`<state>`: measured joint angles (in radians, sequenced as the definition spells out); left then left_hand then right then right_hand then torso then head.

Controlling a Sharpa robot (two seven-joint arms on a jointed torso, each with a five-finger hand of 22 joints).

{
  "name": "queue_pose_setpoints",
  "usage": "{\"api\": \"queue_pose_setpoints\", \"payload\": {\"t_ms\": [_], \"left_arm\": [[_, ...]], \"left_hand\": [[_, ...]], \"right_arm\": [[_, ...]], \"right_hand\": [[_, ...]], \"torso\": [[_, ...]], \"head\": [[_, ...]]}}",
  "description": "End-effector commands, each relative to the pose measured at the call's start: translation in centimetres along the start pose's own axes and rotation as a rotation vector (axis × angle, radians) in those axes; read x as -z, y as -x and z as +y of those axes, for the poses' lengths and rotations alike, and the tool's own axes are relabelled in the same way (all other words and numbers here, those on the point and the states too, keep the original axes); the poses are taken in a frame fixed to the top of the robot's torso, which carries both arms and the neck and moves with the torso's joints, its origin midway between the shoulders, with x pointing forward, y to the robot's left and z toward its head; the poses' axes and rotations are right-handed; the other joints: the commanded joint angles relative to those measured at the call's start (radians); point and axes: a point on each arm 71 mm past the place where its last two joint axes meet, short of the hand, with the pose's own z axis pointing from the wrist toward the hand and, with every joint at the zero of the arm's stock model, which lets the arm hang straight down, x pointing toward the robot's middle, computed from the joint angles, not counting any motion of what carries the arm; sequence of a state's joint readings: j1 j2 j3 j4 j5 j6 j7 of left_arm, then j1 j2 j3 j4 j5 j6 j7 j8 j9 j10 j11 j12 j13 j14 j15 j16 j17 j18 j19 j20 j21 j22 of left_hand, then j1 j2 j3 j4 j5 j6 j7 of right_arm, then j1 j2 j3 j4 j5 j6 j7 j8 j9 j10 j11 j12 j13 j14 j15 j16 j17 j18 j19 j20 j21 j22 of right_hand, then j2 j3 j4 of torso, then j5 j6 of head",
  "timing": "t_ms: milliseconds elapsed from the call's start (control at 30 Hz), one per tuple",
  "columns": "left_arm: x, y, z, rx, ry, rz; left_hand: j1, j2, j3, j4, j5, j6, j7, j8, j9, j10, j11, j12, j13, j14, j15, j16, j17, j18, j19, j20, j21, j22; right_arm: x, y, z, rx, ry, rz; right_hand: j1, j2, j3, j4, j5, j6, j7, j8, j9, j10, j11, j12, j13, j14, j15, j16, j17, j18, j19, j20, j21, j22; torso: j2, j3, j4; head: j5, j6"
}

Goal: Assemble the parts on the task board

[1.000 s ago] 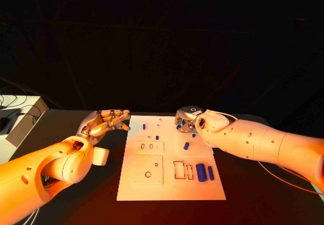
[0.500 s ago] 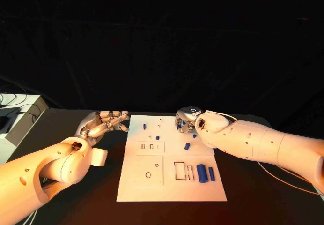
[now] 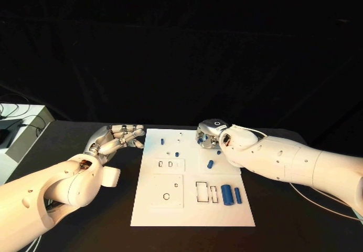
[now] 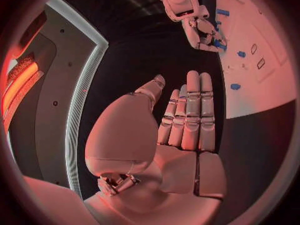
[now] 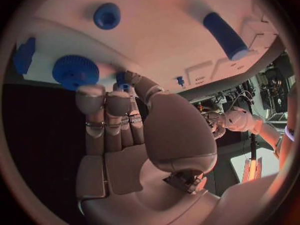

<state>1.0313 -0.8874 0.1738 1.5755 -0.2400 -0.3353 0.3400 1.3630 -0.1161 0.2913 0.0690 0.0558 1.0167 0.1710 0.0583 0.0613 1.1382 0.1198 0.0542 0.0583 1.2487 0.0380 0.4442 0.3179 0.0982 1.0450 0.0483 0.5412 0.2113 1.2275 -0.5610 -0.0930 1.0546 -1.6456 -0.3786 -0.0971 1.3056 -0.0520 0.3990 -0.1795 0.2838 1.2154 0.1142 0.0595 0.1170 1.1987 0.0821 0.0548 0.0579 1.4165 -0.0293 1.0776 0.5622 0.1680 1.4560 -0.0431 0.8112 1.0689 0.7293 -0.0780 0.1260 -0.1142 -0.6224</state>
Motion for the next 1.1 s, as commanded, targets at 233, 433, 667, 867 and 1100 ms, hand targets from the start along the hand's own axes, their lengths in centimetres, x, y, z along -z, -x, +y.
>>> {"api": "queue_pose_setpoints", "payload": {"t_ms": [233, 433, 667, 867, 1100], "left_arm": [[0.0, 0.0, 0.0, 0.001, -0.006, 0.014], [0.0, -0.1, -0.1, 0.002, -0.007, 0.018], [0.0, -0.4, -0.1, 0.005, -0.009, 0.026], [0.0, -0.6, -0.2, 0.008, -0.010, 0.032], [0.0, -0.8, -0.3, 0.007, -0.011, 0.035]], "left_hand": [[0.002, 0.007, -0.004, -0.008, -0.002, -0.007, -0.001, 0.003, 0.000, -0.008, -0.002, 0.004, 0.001, -0.008, 0.003, 0.005, -0.003, 0.006, -0.008, 0.003, 0.005, -0.002], [-0.004, 0.002, -0.021, -0.006, -0.002, -0.008, -0.001, 0.003, 0.000, -0.010, -0.001, 0.005, 0.001, -0.008, 0.004, 0.006, -0.006, 0.006, -0.009, 0.006, 0.005, -0.007], [-0.002, 0.005, -0.029, -0.005, -0.002, -0.007, -0.001, 0.003, 0.001, -0.010, -0.001, 0.005, 0.001, -0.008, 0.004, 0.007, -0.008, 0.007, -0.008, 0.006, 0.004, -0.010], [-0.002, 0.005, -0.029, -0.005, -0.002, -0.007, -0.001, 0.003, 0.001, -0.010, -0.001, 0.005, 0.001, -0.008, 0.004, 0.007, -0.008, 0.007, -0.008, 0.006, 0.004, -0.010], [0.002, 0.007, -0.035, -0.006, -0.002, -0.011, 0.000, 0.003, 0.000, -0.012, 0.000, 0.004, 0.001, -0.008, 0.004, 0.008, -0.011, 0.007, -0.007, 0.007, 0.004, -0.017]], "right_arm": [[-0.3, 1.8, 1.1, -0.028, -0.003, -0.187], [-1.0, 2.1, 1.9, -0.034, -0.010, -0.217], [-1.8, 2.2, 2.7, -0.037, -0.007, -0.230], [-2.5, 2.1, 3.6, -0.038, 0.003, -0.231], [-2.9, 1.9, 3.8, -0.035, 0.002, -0.227]], "right_hand": [[0.007, 0.033, 0.006, -0.017, -0.005, 0.005, 0.000, 0.005, 0.023, 0.062, -0.026, 0.004, 0.003, 0.001, -0.008, 0.002, 0.006, 0.003, 0.005, -0.009, -0.003, 0.032], [0.005, 0.031, 0.005, -0.022, -0.001, 0.006, 0.000, 0.005, 0.030, 0.064, -0.027, 0.003, 0.003, 0.001, -0.009, 0.003, 0.009, 0.002, 0.010, -0.009, -0.013, 0.056], [0.003, 0.031, 0.005, -0.023, 0.002, 0.006, -0.001, 0.005, 0.033, 0.062, -0.026, 0.004, 0.003, 0.001, -0.008, 0.003, 0.011, 0.002, 0.015, -0.008, -0.030, 0.078], [0.003, 0.031, 0.005, -0.023, 0.000, 0.005, 0.000, 0.005, 0.033, 0.060, -0.026, 0.004, 0.003, 0.001, -0.008, 0.003, 0.013, 0.002, 0.021, -0.008, -0.049, 0.101], [0.003, 0.031, 0.005, -0.023, 0.000, 0.005, 0.000, 0.005, 0.033, 0.060, -0.026, 0.004, 0.003, 0.001, -0.008, 0.003, 0.013, 0.002, 0.021, -0.008, -0.049, 0.101]], "torso": [[0.004, -0.0029, 0.0034], [0.008, -0.0036, 0.0049], [0.009, -0.0058, 0.0057], [0.010, -0.0076, 0.0101], [0.012, -0.0139, 0.0178]], "head": [[-0.001, 0.009], [-0.002, 0.012], [0.001, 0.014], [0.002, 0.009], [-0.002, 0.005]]}}
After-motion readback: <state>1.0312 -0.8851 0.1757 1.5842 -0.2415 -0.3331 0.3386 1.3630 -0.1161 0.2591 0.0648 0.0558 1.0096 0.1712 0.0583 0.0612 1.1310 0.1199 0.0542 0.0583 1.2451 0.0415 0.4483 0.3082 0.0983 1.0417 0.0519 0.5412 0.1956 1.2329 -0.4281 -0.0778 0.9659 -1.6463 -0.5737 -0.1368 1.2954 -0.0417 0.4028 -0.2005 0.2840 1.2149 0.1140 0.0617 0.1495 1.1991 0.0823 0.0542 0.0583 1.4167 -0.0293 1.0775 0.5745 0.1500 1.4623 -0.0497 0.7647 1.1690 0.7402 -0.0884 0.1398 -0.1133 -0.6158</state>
